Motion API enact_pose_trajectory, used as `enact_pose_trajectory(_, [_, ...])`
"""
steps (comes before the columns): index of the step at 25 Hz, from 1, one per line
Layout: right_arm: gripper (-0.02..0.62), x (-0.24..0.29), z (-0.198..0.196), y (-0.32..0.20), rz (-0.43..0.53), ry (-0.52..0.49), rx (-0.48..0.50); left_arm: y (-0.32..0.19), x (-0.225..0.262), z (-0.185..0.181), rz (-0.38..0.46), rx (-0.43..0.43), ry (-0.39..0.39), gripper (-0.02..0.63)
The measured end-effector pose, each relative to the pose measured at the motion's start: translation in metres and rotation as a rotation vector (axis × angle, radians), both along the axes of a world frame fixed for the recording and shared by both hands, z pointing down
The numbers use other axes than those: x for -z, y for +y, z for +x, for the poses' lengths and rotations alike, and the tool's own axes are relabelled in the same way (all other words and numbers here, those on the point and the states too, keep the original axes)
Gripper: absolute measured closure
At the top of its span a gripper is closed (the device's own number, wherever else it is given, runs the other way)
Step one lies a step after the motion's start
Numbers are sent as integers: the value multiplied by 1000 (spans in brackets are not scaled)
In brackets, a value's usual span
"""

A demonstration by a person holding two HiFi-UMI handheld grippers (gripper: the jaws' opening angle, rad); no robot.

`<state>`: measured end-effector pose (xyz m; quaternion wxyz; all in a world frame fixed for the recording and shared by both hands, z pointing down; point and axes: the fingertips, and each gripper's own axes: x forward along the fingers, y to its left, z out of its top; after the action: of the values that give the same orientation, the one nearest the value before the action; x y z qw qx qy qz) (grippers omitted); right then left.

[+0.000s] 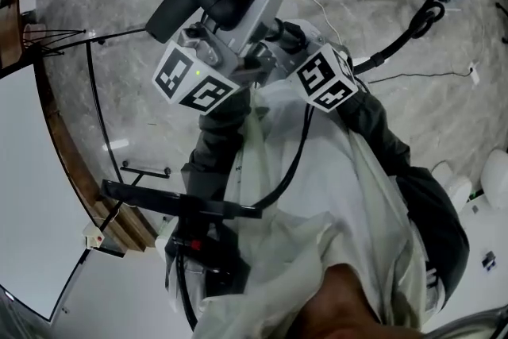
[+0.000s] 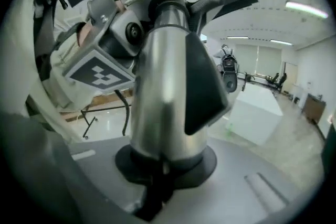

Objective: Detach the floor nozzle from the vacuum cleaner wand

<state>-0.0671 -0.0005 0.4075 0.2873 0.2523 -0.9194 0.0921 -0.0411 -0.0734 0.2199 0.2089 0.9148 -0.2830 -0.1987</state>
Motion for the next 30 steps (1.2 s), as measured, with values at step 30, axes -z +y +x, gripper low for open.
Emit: enact_pose_trajectory(30, [557, -4, -6, 33, -78, -86, 224, 33, 9, 7, 133, -155, 47, 532])
